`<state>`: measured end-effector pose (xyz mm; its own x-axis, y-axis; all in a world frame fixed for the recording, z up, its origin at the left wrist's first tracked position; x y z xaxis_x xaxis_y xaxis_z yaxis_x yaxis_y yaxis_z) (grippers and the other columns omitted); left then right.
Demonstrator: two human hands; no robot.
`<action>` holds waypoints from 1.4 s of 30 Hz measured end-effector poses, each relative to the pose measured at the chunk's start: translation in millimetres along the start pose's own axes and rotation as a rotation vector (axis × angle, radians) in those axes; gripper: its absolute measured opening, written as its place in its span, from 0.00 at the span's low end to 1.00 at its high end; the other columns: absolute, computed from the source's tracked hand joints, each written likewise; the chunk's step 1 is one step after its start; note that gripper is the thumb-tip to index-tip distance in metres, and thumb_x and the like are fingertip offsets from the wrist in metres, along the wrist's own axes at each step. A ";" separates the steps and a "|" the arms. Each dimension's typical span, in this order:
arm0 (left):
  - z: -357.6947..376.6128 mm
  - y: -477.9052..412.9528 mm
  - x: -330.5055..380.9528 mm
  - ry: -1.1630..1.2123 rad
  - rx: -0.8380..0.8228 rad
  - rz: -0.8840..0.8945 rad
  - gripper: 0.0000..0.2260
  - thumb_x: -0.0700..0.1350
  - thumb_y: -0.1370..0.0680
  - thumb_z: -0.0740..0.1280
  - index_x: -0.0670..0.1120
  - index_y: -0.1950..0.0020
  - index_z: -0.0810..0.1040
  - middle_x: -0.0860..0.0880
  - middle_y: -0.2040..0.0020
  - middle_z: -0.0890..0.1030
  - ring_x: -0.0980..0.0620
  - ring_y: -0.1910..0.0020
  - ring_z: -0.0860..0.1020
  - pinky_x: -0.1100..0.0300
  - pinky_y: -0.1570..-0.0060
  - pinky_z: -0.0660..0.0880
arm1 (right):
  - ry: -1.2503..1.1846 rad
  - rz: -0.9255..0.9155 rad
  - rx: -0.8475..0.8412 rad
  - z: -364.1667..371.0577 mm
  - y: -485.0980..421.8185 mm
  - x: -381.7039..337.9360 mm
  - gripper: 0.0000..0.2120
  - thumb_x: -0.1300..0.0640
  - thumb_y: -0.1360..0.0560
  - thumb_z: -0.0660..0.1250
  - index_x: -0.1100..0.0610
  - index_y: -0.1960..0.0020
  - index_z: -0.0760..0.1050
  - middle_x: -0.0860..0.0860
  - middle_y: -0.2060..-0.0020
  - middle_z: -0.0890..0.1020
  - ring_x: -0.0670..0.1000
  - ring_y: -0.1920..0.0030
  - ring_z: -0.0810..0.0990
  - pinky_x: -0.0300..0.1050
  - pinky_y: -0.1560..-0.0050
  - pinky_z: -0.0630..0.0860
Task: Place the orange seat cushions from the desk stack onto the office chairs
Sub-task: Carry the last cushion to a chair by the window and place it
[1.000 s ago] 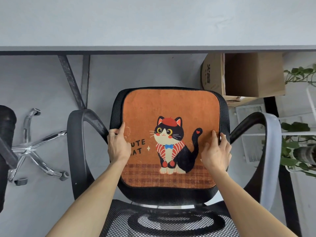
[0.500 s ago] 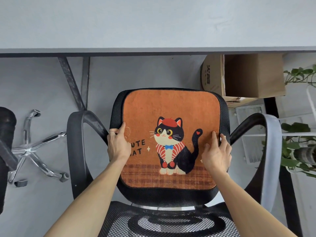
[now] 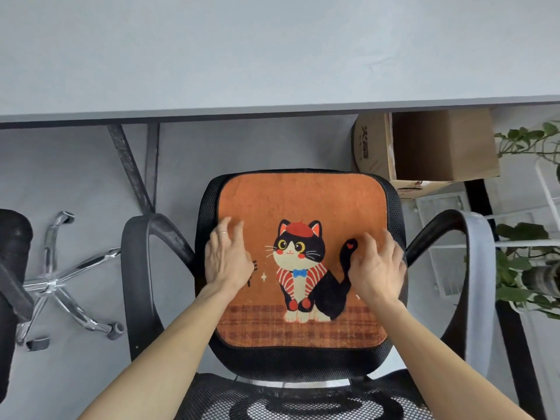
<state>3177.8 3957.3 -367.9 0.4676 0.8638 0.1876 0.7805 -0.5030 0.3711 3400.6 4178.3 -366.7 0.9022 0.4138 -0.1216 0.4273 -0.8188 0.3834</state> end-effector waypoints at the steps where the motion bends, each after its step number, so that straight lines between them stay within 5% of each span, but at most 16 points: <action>1: -2.4 -7.9 14.3 -0.013 -0.007 0.080 0.29 0.43 0.23 0.66 0.48 0.23 0.62 0.44 0.22 0.56 0.41 0.27 0.62 0.46 0.30 0.65 | 0.003 -0.041 0.000 -4.6 -4.7 -12.6 0.22 0.51 0.22 0.61 0.49 0.28 0.68 0.55 0.22 0.61 0.61 0.25 0.56 0.64 0.29 0.61; 6: 0.2 -51.7 73.8 -0.038 -0.058 0.301 0.29 0.56 0.18 0.56 0.55 0.18 0.51 0.47 0.18 0.48 0.46 0.19 0.43 0.44 0.22 0.44 | -0.061 -0.280 -0.057 -8.8 -34.1 -86.5 0.23 0.45 0.18 0.54 0.44 0.23 0.61 0.51 0.20 0.57 0.58 0.20 0.50 0.63 0.25 0.57; 11: 20.6 -100.3 83.9 -0.111 -0.037 0.312 0.29 0.66 0.20 0.49 0.66 0.21 0.42 0.55 0.19 0.39 0.43 0.21 0.35 0.35 0.25 0.39 | 0.016 -0.418 -0.063 13.8 -83.4 -124.0 0.27 0.38 0.17 0.43 0.39 0.19 0.47 0.46 0.18 0.48 0.54 0.19 0.42 0.68 0.24 0.42; 15: 25.5 -112.3 52.7 -0.134 0.048 0.296 0.34 0.76 0.27 0.48 0.70 0.22 0.43 0.54 0.19 0.45 0.40 0.21 0.36 0.32 0.27 0.36 | 0.112 -0.290 0.069 14.5 -107.7 -76.8 0.37 0.23 0.25 0.41 0.35 0.20 0.42 0.44 0.18 0.46 0.53 0.19 0.39 0.76 0.29 0.36; 19: 24.5 -110.1 30.8 -0.157 0.097 0.235 0.40 0.81 0.31 0.48 0.70 0.22 0.43 0.50 0.19 0.48 0.39 0.20 0.39 0.29 0.28 0.40 | 0.043 -0.097 0.103 12.6 -105.8 -20.1 0.44 0.17 0.31 0.43 0.35 0.20 0.43 0.44 0.18 0.45 0.55 0.19 0.39 0.78 0.29 0.42; 31: 30.8 -68.5 41.1 -0.147 0.067 0.223 0.35 0.74 0.24 0.46 0.63 0.20 0.43 0.49 0.19 0.37 0.41 0.21 0.35 0.27 0.30 0.40 | 0.003 -0.096 0.099 11.4 -75.6 -24.4 0.40 0.23 0.25 0.43 0.39 0.19 0.42 0.48 0.18 0.42 0.58 0.20 0.36 0.76 0.27 0.40; 37: 69.4 25.0 3.0 -0.152 0.051 0.234 0.32 0.67 0.21 0.53 0.60 0.19 0.53 0.48 0.18 0.43 0.41 0.20 0.43 0.30 0.27 0.48 | 0.056 -0.193 0.039 47.3 2.6 -12.2 0.37 0.26 0.23 0.48 0.38 0.19 0.45 0.48 0.18 0.45 0.55 0.19 0.37 0.72 0.25 0.40; 42: 80.0 23.7 -30.9 -0.222 0.021 0.237 0.32 0.69 0.22 0.48 0.61 0.19 0.49 0.49 0.18 0.42 0.44 0.19 0.42 0.31 0.26 0.45 | 0.122 -0.212 -0.002 67.9 -4.8 21.4 0.36 0.27 0.22 0.47 0.37 0.19 0.40 0.46 0.18 0.41 0.52 0.20 0.35 0.70 0.24 0.40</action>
<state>3215.0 3916.5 -437.6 0.7147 0.6966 0.0630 0.6463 -0.6921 0.3214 3421.9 4164.1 -433.3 0.7785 0.6214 -0.0880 0.6060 -0.7077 0.3632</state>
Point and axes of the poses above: each hand's wrist, its own y-axis away from the middle knuckle, its own z-axis out of the palm, x = y × z, the point moved 7 cm from there along -y, towards the middle knuckle
